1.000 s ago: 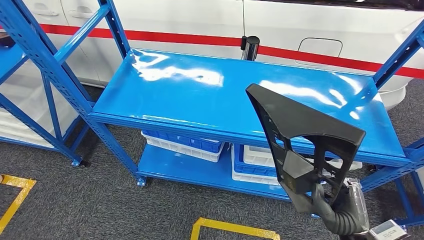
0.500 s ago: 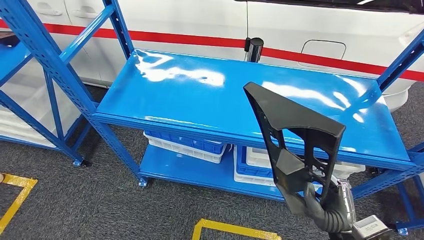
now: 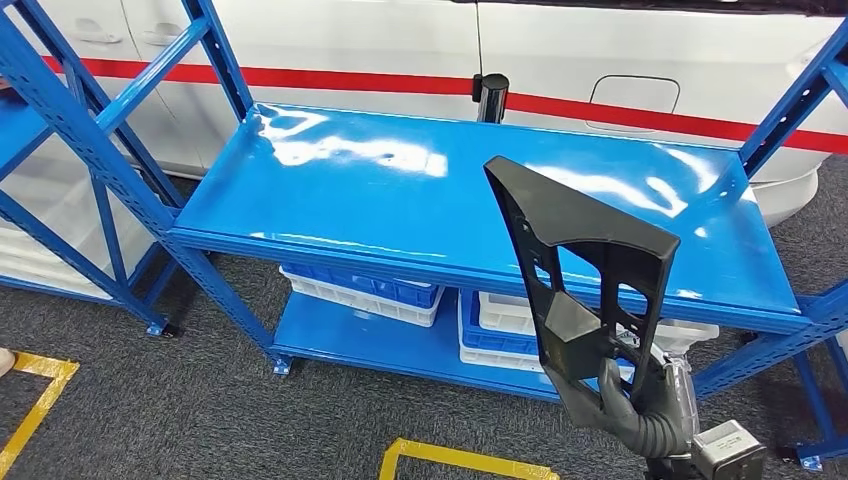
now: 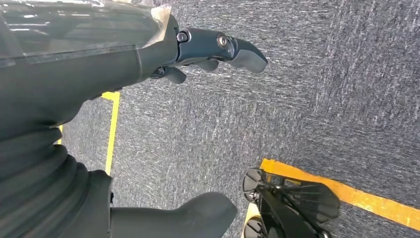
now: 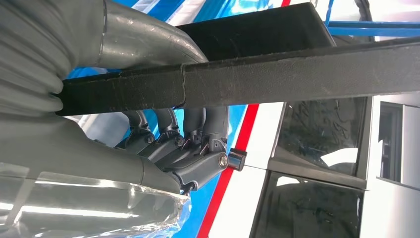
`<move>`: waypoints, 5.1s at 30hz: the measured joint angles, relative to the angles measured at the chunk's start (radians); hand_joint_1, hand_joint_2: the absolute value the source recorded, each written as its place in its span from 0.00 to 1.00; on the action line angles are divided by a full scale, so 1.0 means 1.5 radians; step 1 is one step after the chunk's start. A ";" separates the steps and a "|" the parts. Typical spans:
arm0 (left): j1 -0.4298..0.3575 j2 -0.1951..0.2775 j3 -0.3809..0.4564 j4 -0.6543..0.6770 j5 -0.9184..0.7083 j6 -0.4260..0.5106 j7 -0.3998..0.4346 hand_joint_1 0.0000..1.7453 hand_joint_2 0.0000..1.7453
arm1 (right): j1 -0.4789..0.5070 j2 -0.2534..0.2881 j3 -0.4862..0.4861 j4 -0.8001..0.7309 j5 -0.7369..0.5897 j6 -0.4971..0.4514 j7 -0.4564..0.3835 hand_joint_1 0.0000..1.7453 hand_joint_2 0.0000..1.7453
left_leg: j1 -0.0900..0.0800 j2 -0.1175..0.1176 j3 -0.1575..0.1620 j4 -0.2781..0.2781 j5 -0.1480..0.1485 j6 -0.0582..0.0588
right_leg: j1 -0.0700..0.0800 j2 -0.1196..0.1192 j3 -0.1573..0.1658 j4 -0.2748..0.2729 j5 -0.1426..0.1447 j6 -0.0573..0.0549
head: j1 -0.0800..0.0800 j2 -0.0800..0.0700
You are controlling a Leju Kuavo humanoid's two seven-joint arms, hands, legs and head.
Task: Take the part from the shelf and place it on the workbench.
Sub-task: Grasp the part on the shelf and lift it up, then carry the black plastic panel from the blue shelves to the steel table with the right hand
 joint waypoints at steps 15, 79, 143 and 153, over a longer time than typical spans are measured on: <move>-0.002 -0.003 0.000 0.000 0.008 -0.013 0.004 0.00 1.00 | -0.014 0.012 0.009 0.021 0.006 -0.007 0.000 1.00 1.00 | -0.004 0.003 0.064 -0.147 0.062 0.036 | 0.004 0.001 -0.067 0.151 -0.066 0.027 | 0.004 0.000; -0.006 -0.021 -0.002 0.001 0.040 -0.053 -0.006 0.00 1.00 | -0.063 0.023 0.027 0.073 0.033 0.012 0.008 1.00 1.00 | -0.004 0.006 0.049 -0.140 0.069 0.025 | 0.006 -0.002 0.029 0.000 -0.033 0.027 | 0.003 0.000; -0.004 0.005 -0.022 0.008 0.082 -0.002 -0.002 0.00 1.00 | -0.018 0.003 -0.063 0.044 0.033 0.010 0.031 1.00 1.00 | -0.011 0.010 0.034 -0.133 0.083 0.018 | 0.009 0.002 0.054 -0.017 -0.039 0.033 | 0.006 0.000; -0.001 0.016 -0.021 0.011 0.097 0.011 -0.003 0.00 1.00 | -0.015 0.004 -0.067 0.049 0.034 0.017 0.029 1.00 1.00 | -0.004 0.006 0.026 0.026 -0.014 0.004 | 0.010 -0.002 -0.014 0.000 0.008 -0.006 | 0.001 0.000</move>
